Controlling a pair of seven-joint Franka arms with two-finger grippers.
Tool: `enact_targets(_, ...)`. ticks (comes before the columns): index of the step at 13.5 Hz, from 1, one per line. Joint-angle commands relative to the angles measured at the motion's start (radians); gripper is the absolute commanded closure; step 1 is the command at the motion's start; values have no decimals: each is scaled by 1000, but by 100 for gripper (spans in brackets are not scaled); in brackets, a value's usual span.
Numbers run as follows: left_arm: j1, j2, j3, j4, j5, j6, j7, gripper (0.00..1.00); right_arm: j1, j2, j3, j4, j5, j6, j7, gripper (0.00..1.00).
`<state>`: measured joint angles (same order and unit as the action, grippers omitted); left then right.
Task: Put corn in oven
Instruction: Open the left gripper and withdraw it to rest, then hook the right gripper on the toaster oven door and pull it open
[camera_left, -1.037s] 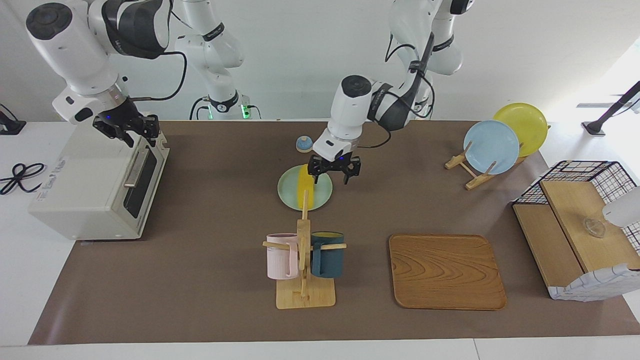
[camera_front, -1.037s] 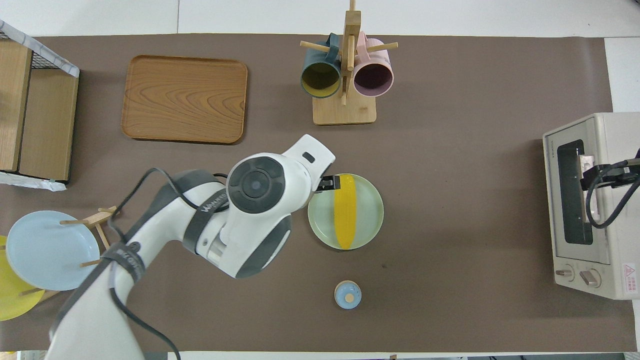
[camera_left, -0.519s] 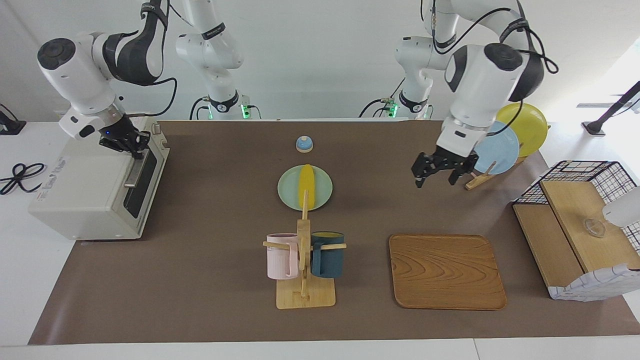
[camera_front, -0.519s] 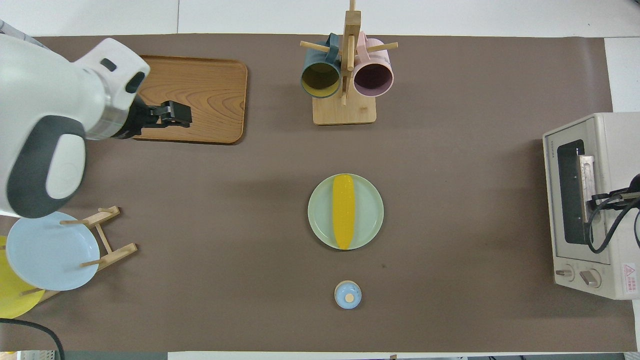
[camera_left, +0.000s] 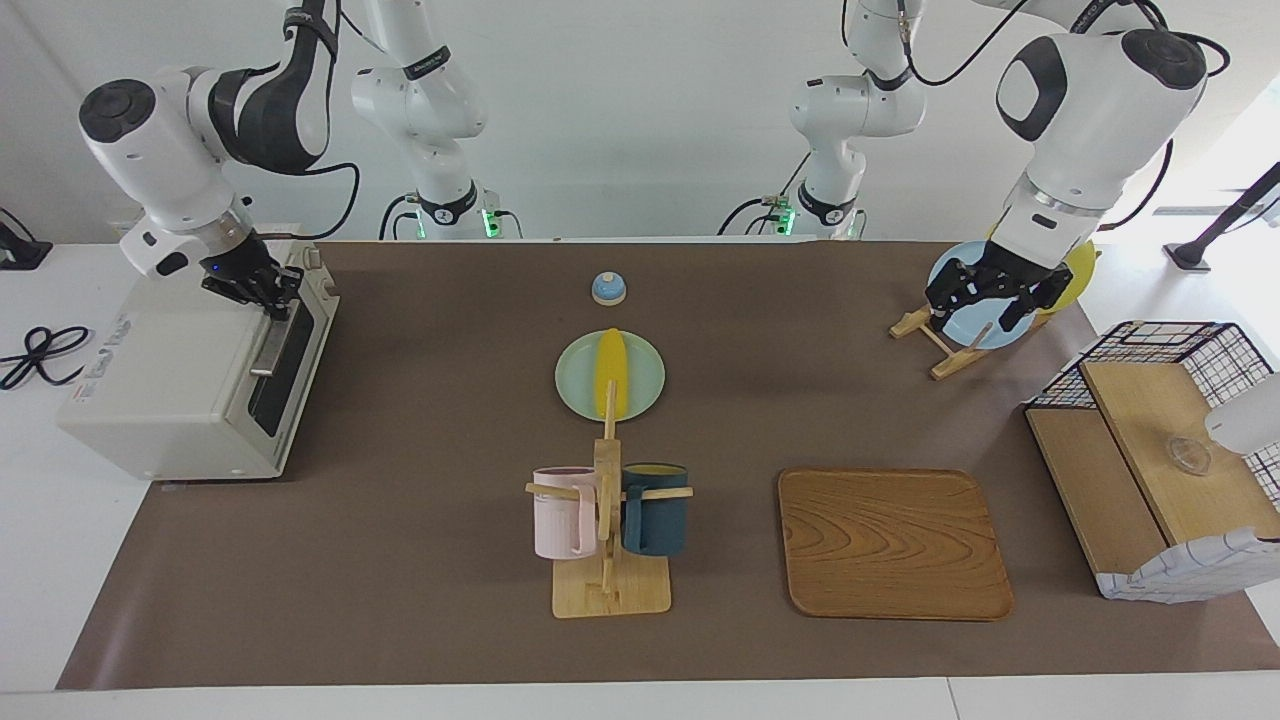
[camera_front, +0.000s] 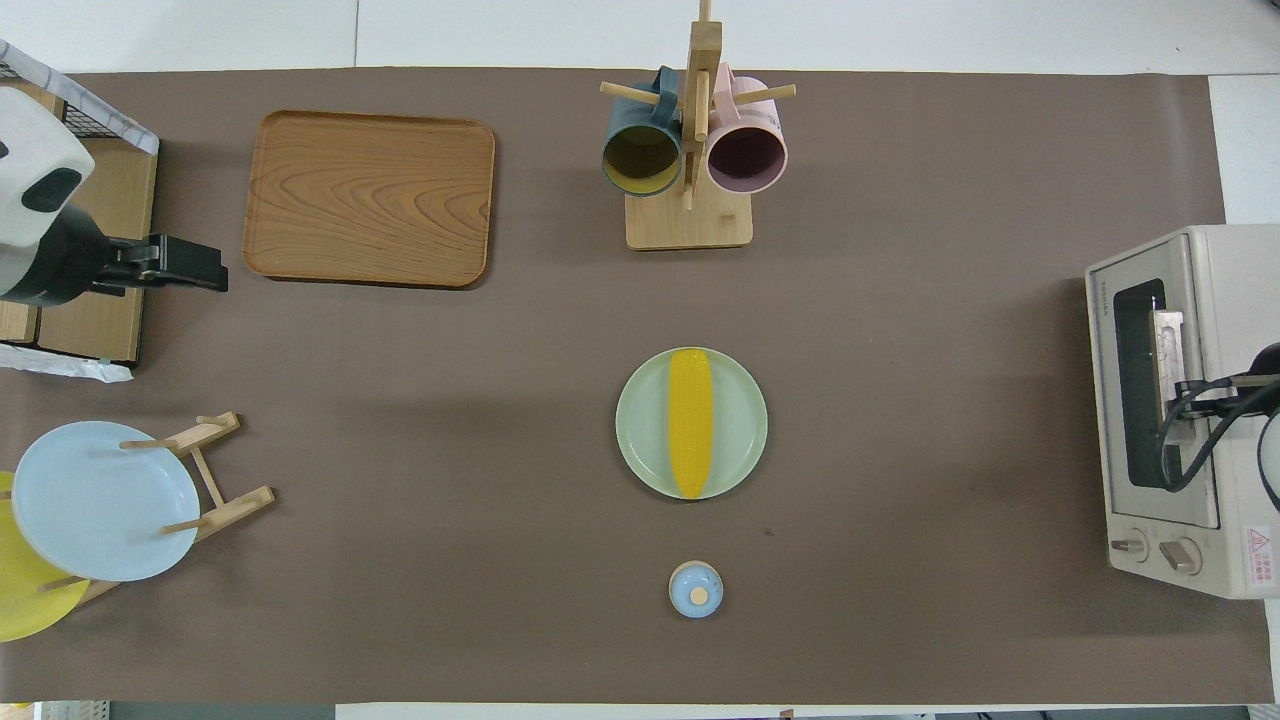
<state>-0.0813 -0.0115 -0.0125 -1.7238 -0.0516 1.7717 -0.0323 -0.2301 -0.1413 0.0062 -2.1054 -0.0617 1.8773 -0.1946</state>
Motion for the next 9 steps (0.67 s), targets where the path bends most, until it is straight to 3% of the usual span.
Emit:
enact_targets(1, 17, -36, -14, -8, 10, -57, 11, 0, 58, 32, 8, -15, 10, 37, 90, 100)
enact_targets(4, 17, -53, -14, -5, 10, -76, 0, 0, 80, 49, 9, -15, 11, 42, 100, 100)
enact_targets(6, 26, -56, -15, 16, 10, -136, -1, 0, 98, 81, 9, -28, 14, 95, 96, 100)
enact_targets(9, 51, -53, -24, 23, 10, -129, -1, 0, 101, 118, 11, -57, 22, 167, 96, 100)
